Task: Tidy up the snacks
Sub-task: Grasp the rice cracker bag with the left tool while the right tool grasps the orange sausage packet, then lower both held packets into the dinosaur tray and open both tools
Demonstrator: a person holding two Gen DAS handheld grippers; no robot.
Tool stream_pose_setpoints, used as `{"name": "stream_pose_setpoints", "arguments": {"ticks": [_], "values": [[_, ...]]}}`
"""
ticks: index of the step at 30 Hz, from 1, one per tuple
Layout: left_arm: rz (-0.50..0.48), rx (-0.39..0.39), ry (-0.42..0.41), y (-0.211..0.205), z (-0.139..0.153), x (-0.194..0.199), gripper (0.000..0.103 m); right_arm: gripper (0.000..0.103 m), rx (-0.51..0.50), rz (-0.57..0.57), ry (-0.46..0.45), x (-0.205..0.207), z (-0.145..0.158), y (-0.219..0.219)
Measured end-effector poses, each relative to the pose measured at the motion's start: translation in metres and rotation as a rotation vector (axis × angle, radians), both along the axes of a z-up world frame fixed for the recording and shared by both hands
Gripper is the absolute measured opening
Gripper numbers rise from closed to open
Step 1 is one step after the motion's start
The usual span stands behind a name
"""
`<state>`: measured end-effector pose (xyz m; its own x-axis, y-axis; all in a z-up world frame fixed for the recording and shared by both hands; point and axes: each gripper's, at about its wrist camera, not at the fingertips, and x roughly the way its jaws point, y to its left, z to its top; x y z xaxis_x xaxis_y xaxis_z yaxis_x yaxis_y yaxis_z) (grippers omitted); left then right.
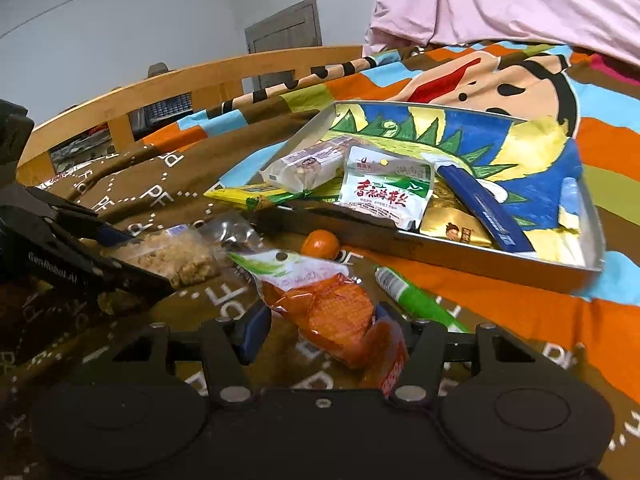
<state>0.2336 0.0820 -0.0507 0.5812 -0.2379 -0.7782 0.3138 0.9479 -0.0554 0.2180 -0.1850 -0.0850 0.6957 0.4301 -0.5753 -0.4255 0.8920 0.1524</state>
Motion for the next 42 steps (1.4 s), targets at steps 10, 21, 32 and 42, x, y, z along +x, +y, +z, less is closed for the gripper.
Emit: {"name": "stream_pose_setpoints", "arguments": {"ticks": [10, 21, 32, 42], "values": [[0.097, -0.069, -0.05, 0.004, 0.022, -0.027, 0.076, 0.059, -0.067, 0.002, -0.072, -0.029, 0.016, 0.01], [0.166, -0.153, -0.166, 0.003, 0.053, 0.001, 0.076, 0.059, -0.05, -0.059, -0.19, -0.015, 0.054, -0.001], [0.126, -0.143, -0.292, -0.044, 0.062, 0.102, 0.076, 0.059, -0.019, -0.245, -0.227, 0.076, 0.061, -0.042], [0.08, -0.191, -0.294, -0.095, 0.033, 0.172, 0.076, 0.059, -0.034, -0.392, -0.162, 0.149, 0.028, -0.063]]}}
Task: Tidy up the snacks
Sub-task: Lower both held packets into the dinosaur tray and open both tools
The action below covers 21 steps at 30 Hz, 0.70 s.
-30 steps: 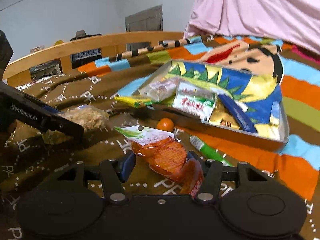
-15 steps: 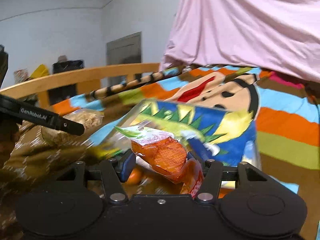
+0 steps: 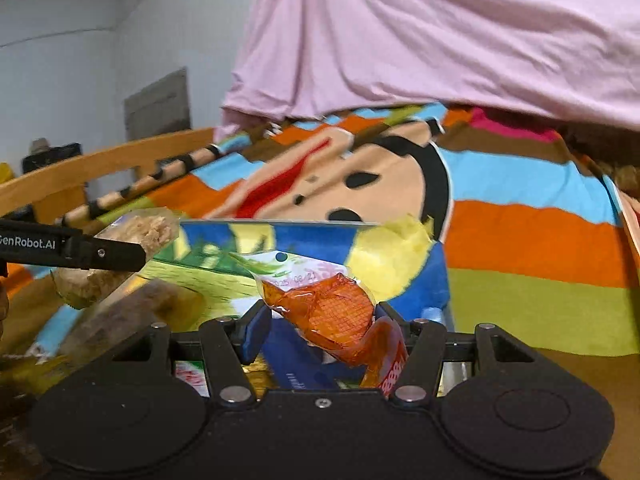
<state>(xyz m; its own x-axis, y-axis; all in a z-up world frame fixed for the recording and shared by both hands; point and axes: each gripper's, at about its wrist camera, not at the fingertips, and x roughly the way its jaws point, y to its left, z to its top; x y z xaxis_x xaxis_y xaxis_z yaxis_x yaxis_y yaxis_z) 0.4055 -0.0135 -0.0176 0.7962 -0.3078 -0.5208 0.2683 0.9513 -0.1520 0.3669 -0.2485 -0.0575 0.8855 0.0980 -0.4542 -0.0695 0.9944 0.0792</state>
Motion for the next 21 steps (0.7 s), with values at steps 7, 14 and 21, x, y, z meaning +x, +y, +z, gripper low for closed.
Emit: {"name": "stream_pose_setpoints", "arguments": {"ticks": [7, 14, 21], "values": [[-0.008, 0.039, 0.04, -0.024, -0.029, 0.017, 0.076, 0.059, 0.019, -0.054, 0.053, 0.017, -0.022, -0.01], [-0.01, 0.068, 0.057, -0.034, -0.041, 0.02, 0.077, 0.06, 0.035, -0.069, 0.079, 0.023, -0.036, -0.014], [-0.017, 0.019, 0.073, -0.032, -0.039, 0.02, 0.092, 0.074, 0.027, -0.053, 0.071, 0.02, -0.036, -0.011]]}}
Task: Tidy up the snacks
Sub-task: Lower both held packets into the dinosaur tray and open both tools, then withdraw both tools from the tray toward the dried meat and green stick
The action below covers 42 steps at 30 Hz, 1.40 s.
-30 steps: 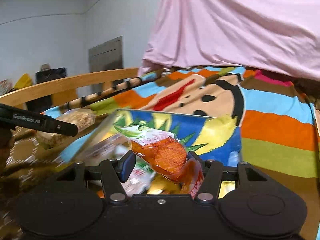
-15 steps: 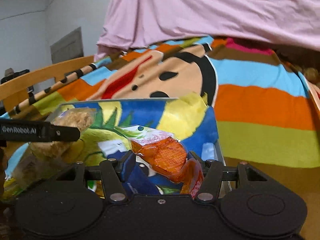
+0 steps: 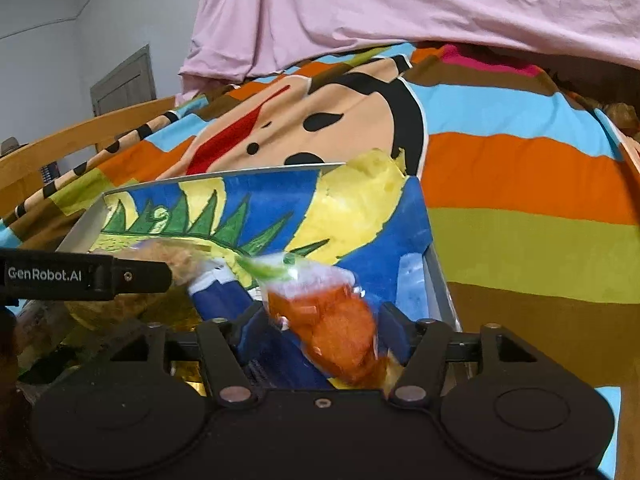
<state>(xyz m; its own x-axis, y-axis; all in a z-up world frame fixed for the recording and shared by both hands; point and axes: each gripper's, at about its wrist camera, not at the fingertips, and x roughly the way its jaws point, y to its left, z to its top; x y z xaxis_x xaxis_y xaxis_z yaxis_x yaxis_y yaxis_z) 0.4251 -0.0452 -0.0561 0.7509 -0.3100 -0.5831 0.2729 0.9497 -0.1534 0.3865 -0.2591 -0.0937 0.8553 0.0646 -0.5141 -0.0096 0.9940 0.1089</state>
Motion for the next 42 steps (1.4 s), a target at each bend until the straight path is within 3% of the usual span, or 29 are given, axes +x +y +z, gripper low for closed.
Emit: {"name": "stream_pose_setpoints", "arguments": {"ticks": [9, 14, 25, 31, 42], "values": [[0.047, -0.064, -0.059, 0.019, 0.024, -0.021, 0.1, 0.091, 0.001, -0.001, -0.083, -0.02, 0.031, -0.003], [0.099, -0.087, -0.14, 0.035, 0.045, -0.049, 0.103, 0.099, -0.004, 0.001, -0.151, -0.044, 0.054, -0.004], [0.2, -0.075, -0.235, 0.074, 0.075, -0.127, 0.103, 0.102, -0.057, 0.064, -0.251, -0.115, 0.092, 0.007], [0.192, -0.053, -0.213, 0.083, 0.073, -0.164, 0.103, 0.102, -0.068, 0.085, -0.244, -0.157, 0.101, 0.014], [0.158, -0.011, -0.142, 0.091, 0.053, -0.222, 0.103, 0.102, -0.095, 0.152, -0.13, -0.237, 0.089, 0.027]]}}
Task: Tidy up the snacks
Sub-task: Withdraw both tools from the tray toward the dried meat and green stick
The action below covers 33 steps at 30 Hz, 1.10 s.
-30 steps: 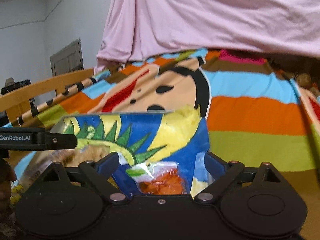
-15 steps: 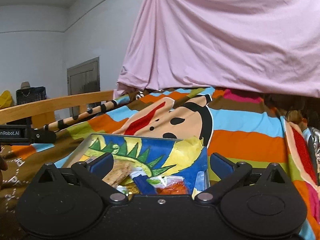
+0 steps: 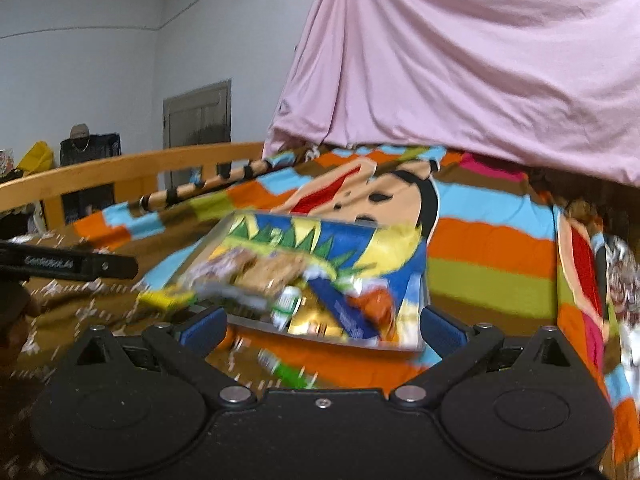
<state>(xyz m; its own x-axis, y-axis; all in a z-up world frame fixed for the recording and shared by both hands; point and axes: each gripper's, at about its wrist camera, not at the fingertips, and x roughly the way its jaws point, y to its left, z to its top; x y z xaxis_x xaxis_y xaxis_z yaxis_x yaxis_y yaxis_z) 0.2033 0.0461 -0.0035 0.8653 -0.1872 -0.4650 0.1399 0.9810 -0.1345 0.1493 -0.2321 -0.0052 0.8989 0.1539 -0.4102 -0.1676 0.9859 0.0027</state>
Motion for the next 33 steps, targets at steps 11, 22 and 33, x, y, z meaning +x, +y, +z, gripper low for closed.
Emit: {"name": "stream_pose_setpoints", "arguments": {"ticks": [11, 22, 33], "values": [[-0.061, 0.084, 0.053, 0.0, -0.02, -0.041, 0.103, 0.102, 0.005, -0.008, 0.112, -0.035, -0.024, 0.012], [-0.11, 0.13, 0.094, -0.004, -0.03, -0.041, 0.103, 0.102, 0.019, -0.009, 0.164, -0.027, -0.036, 0.012], [-0.242, 0.199, 0.119, -0.014, -0.038, -0.021, 0.103, 0.102, 0.013, 0.0, 0.204, -0.009, -0.053, 0.007]]}}
